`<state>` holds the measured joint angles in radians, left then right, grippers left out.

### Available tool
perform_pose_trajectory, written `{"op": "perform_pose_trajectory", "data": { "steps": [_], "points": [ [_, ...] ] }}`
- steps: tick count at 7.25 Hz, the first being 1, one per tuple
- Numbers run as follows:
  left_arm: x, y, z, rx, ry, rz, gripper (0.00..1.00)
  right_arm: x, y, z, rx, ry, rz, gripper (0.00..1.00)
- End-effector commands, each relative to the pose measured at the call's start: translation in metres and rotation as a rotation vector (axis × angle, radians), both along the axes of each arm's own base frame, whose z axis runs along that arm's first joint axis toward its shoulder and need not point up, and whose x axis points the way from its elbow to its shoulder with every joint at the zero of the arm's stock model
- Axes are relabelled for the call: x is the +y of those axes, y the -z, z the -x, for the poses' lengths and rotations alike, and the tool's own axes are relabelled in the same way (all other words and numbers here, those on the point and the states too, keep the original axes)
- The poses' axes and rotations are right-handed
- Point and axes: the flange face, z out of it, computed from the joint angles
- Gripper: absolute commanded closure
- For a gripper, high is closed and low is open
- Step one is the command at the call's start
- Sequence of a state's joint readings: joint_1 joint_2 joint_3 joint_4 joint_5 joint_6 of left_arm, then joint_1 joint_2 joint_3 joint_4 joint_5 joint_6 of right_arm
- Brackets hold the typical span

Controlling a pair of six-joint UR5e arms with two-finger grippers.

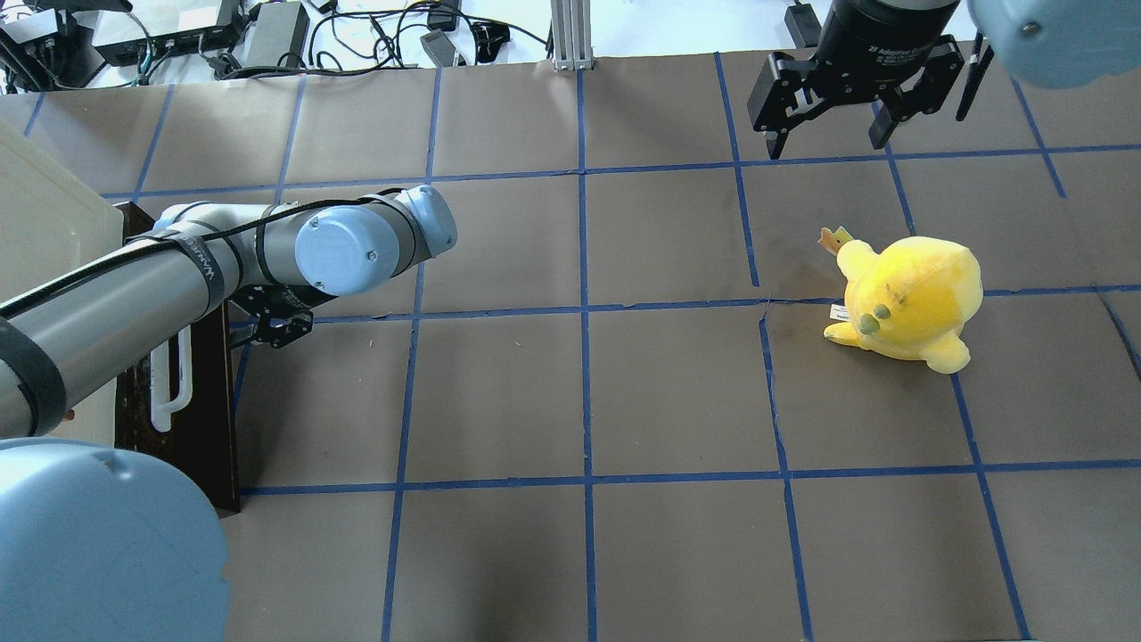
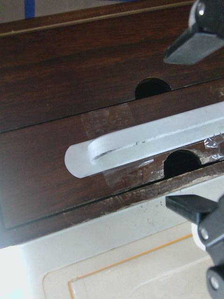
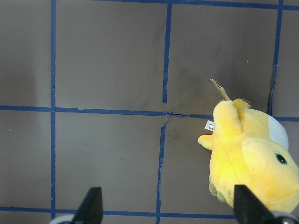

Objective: Pull drawer sideways
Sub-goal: 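Close the left gripper around the white bar handle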

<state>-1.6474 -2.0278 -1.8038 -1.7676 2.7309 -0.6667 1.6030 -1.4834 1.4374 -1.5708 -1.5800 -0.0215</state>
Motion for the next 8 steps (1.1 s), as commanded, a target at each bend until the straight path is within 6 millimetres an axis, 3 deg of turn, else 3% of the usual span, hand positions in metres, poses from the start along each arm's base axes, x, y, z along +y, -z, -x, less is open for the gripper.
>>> {"op": "perform_pose_trajectory", "data": {
  "steps": [1,2,5,7,8],
  "points": [
    [0.0026,-0.0019,-0.0130,0.000,-0.021,-0.011,0.00,0.0000,0.0000,0.0000,0.000,0.000,0.000,0.00],
    [0.0033,0.0002,-0.0128,-0.008,-0.009,-0.024,0.00,0.0000,0.0000,0.0000,0.000,0.000,0.000,0.00],
    [0.0056,-0.0048,-0.0132,-0.016,-0.002,-0.067,0.20,0.0000,0.0000,0.0000,0.000,0.000,0.000,0.00],
    [0.0061,-0.0035,-0.0124,-0.016,-0.002,-0.065,0.26,0.0000,0.0000,0.0000,0.000,-0.002,0.000,0.00],
    [0.0061,-0.0035,-0.0124,-0.017,-0.003,-0.062,0.40,0.0000,0.0000,0.0000,0.000,0.000,0.000,0.00]
  ]
}}
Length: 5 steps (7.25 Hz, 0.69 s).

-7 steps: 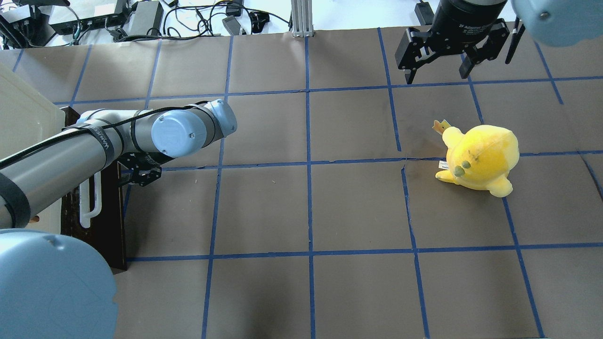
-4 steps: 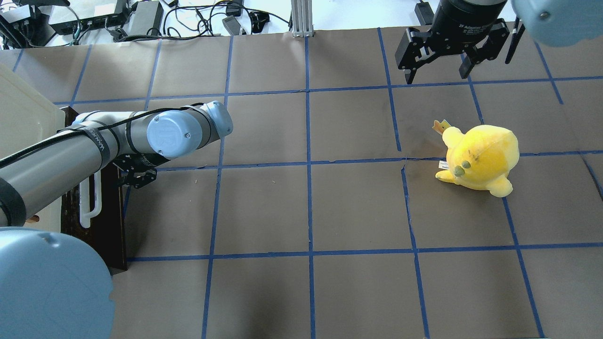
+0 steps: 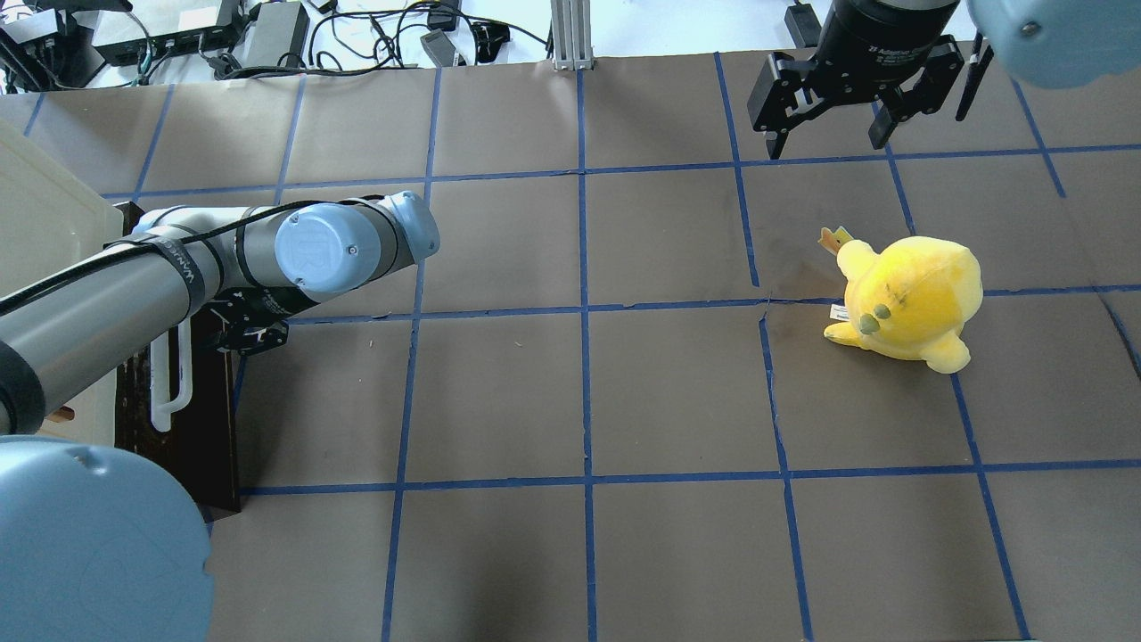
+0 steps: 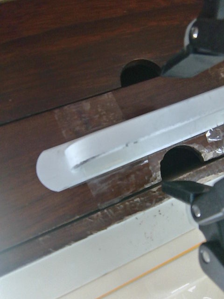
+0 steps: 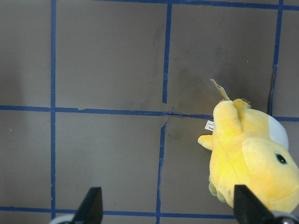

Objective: Pull drawer sideways
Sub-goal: 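Close the left gripper around the white bar handle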

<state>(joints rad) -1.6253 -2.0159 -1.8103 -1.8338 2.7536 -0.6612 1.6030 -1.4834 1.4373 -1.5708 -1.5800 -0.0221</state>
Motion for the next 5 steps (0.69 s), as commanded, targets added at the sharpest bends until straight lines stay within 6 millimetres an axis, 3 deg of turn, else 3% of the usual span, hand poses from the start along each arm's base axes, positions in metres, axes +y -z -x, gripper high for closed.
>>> {"op": "perform_pose_trajectory", "data": {
  "steps": [1,4,5],
  "points": [
    [0.0011,0.0024,0.0003,-0.003,-0.002,0.003,0.41,0.0000,0.0000,0.0000,0.000,0.001,0.000,0.00],
    [-0.0006,-0.0006,0.0013,0.001,-0.002,0.011,0.62,0.0000,0.0000,0.0000,0.000,0.001,0.000,0.00],
    [0.0000,0.0005,0.0031,0.005,-0.005,0.011,0.74,0.0000,0.0000,0.0000,0.000,0.001,0.000,0.00]
  ]
}}
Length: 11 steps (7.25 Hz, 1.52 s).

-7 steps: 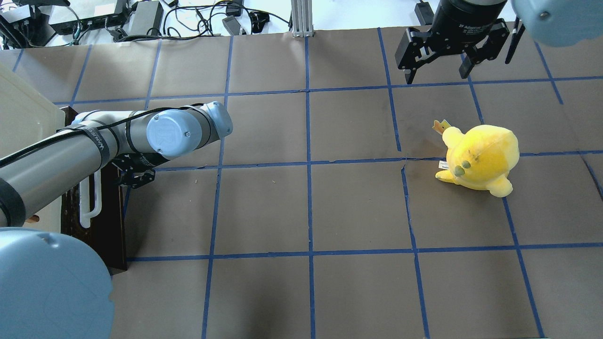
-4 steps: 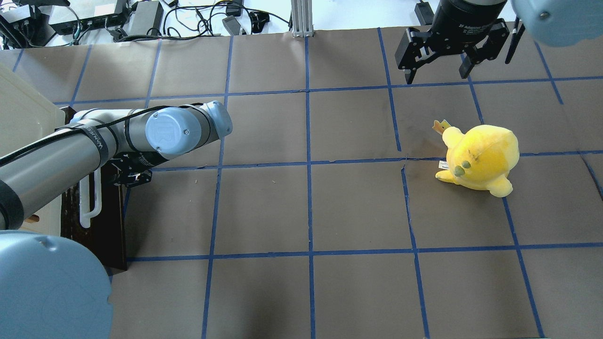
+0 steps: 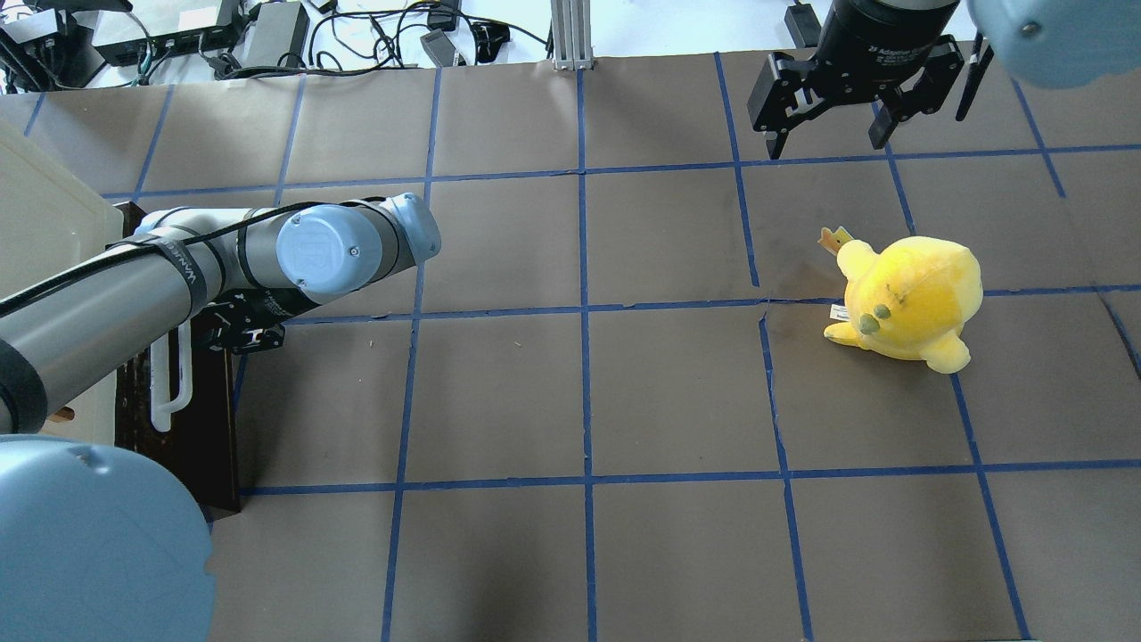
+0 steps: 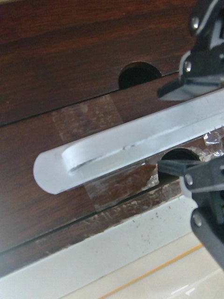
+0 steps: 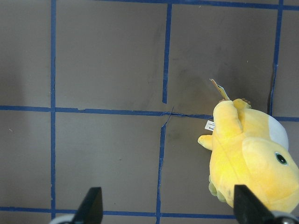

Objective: Pull drawer sideways
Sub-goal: 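Close the left gripper around the white bar handle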

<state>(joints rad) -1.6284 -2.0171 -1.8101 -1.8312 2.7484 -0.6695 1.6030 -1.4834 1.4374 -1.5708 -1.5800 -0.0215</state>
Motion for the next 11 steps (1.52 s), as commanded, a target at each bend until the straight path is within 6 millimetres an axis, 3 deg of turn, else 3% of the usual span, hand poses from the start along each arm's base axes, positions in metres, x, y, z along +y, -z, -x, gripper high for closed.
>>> {"op": "perform_pose_trajectory", "data": {
  "steps": [1,2,5,6,11],
  "points": [
    [0.000,-0.002,0.005,0.005,0.003,0.008,0.85,0.000,0.000,0.000,0.000,0.000,0.000,0.00],
    [0.000,0.000,0.006,0.002,0.009,0.006,0.91,0.000,0.000,0.000,0.000,0.000,0.000,0.00],
    [0.000,0.003,0.007,0.004,0.007,0.003,0.93,0.000,0.000,0.000,0.000,0.000,0.000,0.00],
    [-0.001,0.003,0.007,0.004,0.009,0.005,1.00,0.000,0.000,0.000,0.000,0.000,0.000,0.00],
    [-0.004,0.003,0.016,0.006,0.025,0.008,1.00,0.000,0.000,0.000,0.000,0.000,0.000,0.00]
  ]
}}
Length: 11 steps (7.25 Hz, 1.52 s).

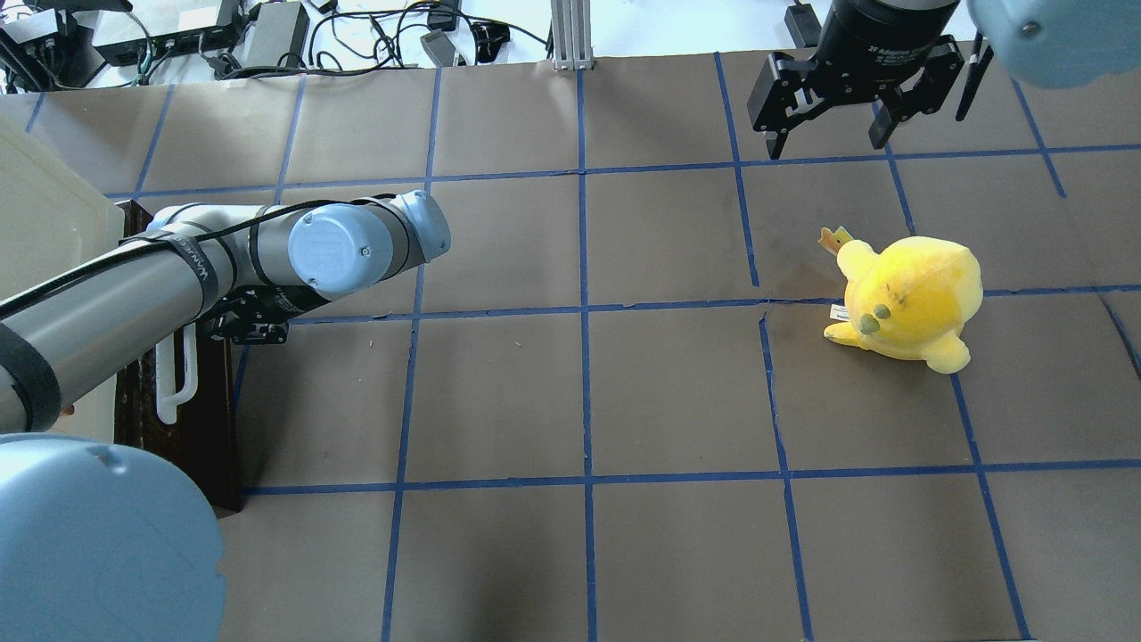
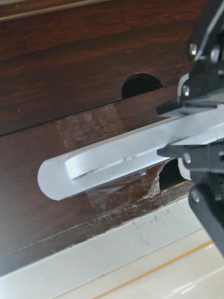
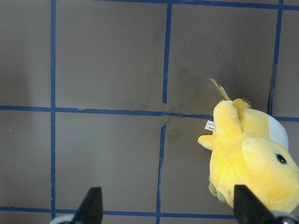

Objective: Pull drawer sideways
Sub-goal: 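Pull the handle with the left gripper, sliding the drawer out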

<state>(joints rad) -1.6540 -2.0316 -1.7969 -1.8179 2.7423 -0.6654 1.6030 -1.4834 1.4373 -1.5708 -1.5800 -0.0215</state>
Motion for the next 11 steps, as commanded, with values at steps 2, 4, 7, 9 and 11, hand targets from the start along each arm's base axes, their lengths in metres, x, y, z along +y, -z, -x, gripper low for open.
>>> {"op": "perform_pose_trajectory", "data": {
  "steps": [2,4,7,9,11],
  "points": [
    [-0.003,-0.006,0.014,0.010,0.016,0.016,1.00,0.000,0.000,0.000,0.000,0.000,0.000,0.00],
    [-0.006,-0.008,0.025,0.028,0.014,0.024,1.00,0.000,0.000,0.000,0.000,0.000,0.000,0.00],
    [-0.004,-0.007,0.034,0.045,0.008,0.026,1.00,0.000,0.000,0.000,0.000,0.000,0.000,0.00],
    [-0.006,-0.010,0.051,0.048,0.038,0.038,1.00,0.000,0.000,0.000,0.000,0.000,0.000,0.00],
    [-0.006,-0.013,0.063,0.070,0.035,0.052,1.00,0.000,0.000,0.000,0.000,0.000,0.000,0.00]
  ]
}}
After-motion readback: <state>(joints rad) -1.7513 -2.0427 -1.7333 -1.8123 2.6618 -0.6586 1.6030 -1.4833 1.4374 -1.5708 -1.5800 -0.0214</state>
